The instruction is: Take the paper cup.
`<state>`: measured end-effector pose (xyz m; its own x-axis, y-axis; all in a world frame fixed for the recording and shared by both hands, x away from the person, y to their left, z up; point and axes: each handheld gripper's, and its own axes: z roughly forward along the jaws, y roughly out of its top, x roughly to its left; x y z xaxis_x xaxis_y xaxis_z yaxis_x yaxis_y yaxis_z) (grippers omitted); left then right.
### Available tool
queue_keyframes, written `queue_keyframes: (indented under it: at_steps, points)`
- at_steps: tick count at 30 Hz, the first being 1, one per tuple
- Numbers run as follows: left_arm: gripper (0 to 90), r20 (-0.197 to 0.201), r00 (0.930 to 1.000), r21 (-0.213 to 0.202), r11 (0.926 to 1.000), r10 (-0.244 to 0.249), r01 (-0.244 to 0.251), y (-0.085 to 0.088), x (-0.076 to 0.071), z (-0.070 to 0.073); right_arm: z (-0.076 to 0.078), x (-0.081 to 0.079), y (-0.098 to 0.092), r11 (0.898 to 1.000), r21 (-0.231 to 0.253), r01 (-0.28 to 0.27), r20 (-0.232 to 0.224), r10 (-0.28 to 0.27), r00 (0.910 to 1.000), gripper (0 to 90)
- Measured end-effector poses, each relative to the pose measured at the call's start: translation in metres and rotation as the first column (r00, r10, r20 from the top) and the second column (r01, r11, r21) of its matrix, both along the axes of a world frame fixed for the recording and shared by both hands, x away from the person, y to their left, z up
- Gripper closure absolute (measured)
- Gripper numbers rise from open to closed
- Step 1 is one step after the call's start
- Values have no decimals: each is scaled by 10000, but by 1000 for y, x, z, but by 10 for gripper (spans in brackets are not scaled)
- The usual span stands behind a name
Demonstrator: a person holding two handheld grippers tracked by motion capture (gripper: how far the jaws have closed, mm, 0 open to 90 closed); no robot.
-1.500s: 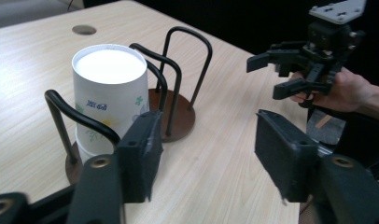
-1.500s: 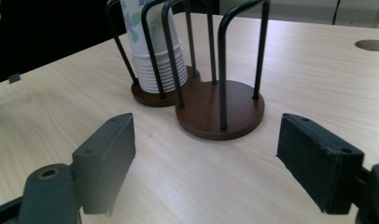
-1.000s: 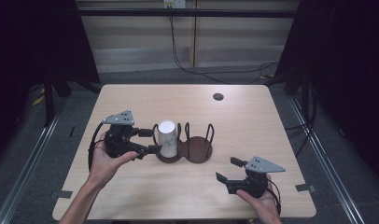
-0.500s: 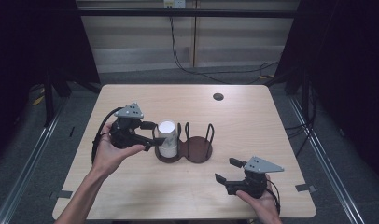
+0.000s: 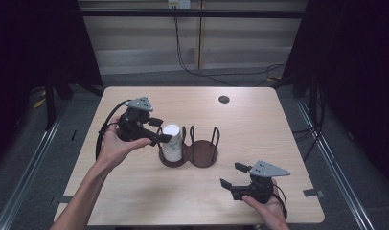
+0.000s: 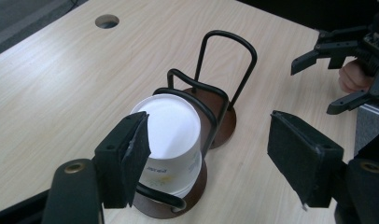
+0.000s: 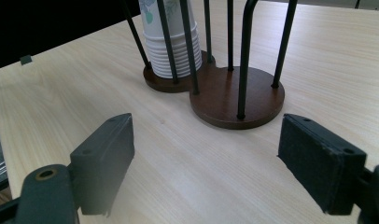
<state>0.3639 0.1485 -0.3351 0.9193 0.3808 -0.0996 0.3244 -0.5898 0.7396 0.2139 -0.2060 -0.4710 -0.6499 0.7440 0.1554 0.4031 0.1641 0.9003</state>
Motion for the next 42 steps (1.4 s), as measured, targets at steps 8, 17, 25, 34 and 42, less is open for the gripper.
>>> queue_keyframes:
  at_steps: [8,17,25,34,42]
  points:
    - [254,-237,9997,1044,9945,5,19,-10,13,-5,0,1,1,9999,20,-150,-94,150,9998,180]
    - [218,-658,9977,1543,9880,177,-74,-19,29,-8,-1,1,0,9999,32,-107,-360,108,9993,180]
    - [219,-558,9984,2414,9702,-66,199,-31,37,-8,-1,0,1,9997,-63,-217,-427,215,9989,180]
    - [227,-537,9984,3421,9390,-165,339,-45,38,-15,-1,1,0,9995,-151,-280,-532,271,9982,179]
    - [234,-765,9968,3692,9280,-234,501,-47,43,-17,-2,2,0,9993,-262,-248,-638,231,9977,178]
